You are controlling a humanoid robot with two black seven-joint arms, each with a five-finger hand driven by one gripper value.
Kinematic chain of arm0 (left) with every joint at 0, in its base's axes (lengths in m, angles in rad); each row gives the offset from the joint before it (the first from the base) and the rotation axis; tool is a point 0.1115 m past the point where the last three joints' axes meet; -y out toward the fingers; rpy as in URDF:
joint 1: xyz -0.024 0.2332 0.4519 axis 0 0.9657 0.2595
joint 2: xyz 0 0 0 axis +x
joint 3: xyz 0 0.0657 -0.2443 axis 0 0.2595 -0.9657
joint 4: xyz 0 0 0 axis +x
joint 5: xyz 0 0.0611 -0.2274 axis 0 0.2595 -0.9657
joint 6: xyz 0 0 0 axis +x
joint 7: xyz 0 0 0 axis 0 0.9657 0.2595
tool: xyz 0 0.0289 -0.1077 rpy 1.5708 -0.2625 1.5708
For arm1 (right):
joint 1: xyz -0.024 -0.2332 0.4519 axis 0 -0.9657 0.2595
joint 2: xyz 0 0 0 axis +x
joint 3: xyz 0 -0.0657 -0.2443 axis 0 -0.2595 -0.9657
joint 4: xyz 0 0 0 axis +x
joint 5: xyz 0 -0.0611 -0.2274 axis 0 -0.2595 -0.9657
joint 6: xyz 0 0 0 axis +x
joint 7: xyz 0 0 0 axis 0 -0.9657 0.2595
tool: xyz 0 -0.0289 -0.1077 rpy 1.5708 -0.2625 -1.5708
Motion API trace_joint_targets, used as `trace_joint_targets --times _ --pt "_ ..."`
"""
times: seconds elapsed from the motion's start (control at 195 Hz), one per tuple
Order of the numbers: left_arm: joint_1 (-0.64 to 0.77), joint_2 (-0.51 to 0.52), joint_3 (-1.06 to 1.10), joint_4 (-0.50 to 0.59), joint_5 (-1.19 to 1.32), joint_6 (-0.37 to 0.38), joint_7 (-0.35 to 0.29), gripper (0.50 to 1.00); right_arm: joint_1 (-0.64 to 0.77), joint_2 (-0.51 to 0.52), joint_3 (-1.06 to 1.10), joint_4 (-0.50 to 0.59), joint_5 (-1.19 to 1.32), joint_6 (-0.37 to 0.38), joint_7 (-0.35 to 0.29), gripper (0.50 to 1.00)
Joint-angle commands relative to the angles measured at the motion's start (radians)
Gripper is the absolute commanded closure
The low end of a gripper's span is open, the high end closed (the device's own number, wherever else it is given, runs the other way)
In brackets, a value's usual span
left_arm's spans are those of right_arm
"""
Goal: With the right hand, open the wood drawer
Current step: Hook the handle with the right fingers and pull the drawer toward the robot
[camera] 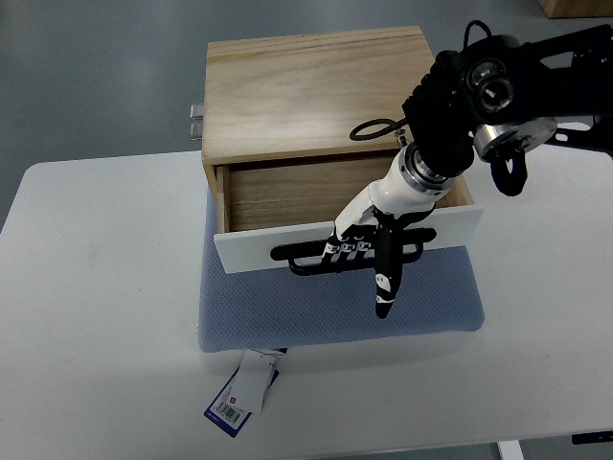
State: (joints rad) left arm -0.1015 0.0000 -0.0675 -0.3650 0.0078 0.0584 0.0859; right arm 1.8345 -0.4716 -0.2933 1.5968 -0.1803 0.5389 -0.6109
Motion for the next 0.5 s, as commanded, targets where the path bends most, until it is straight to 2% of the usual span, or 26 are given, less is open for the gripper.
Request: trace_joint_targets --times 0.0,0.497 --pt "-0.001 0.0 0.0 0.0 0.0 0.0 0.0 0.5 0.017 -0.013 0.0 0.022 0.01 0.012 0.0 0.56" --pt "-0.001 0.0 0.0 0.0 0.0 0.0 0.0 0.5 0.029 -0.024 0.003 0.023 0.001 0.009 0.0 0.56"
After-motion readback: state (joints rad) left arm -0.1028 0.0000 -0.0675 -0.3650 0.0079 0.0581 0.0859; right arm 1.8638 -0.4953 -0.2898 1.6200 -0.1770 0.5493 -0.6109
